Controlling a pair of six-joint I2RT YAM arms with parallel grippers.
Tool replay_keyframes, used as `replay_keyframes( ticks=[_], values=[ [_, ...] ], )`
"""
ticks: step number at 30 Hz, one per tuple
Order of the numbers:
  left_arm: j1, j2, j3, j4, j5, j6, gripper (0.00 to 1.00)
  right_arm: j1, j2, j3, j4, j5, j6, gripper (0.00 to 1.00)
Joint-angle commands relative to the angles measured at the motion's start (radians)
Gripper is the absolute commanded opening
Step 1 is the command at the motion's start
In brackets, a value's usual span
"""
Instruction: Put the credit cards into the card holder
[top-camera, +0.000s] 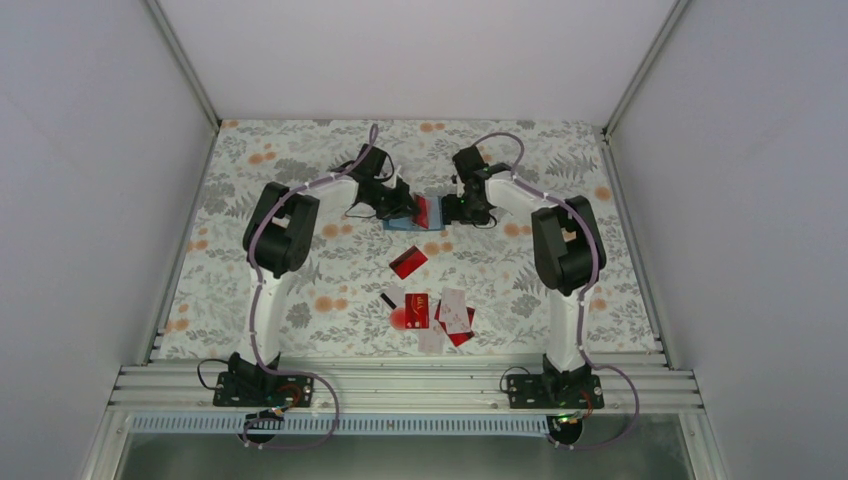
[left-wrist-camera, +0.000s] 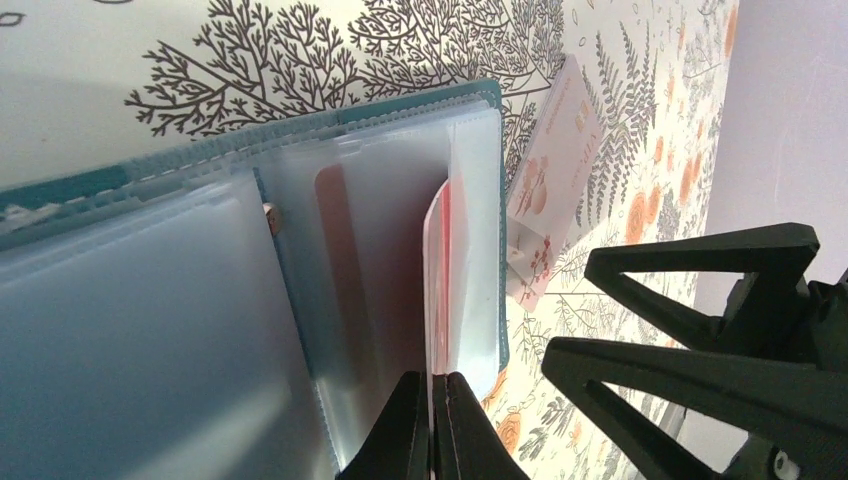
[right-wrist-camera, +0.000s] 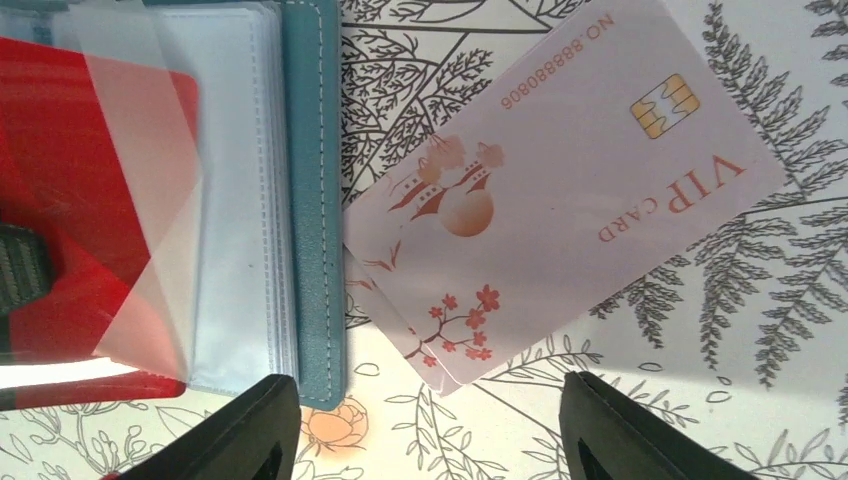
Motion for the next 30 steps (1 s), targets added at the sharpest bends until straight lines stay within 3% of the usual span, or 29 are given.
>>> replay_keyframes(
  ticks=[1, 10, 21, 30],
  values=[
    [-0.006, 0.039, 0.005, -0.006, -0.031, 0.002, 0.02, -0.013, -0.023, 0.009, -0.019, -0.002, 0.006, 0.65],
    [-0.007, 0.048, 0.034, -0.04, -0.051, 0.03, 0.02, -0.013, 0.037, 0.022, -0.013, 0.038, -0.011, 0.52],
    [-0.008, 0.053, 0.049, -0.063, -0.047, 0.056, 0.02, 0.0, 0.02, 0.033, 0.034, 0.008, -0.02, 0.43],
    [-0.008, 0.054, 0.054, -0.08, -0.044, 0.068, 0.02, -0.001, 0.06, 0.133, 0.037, -0.033, 0.004, 0.37]
  ],
)
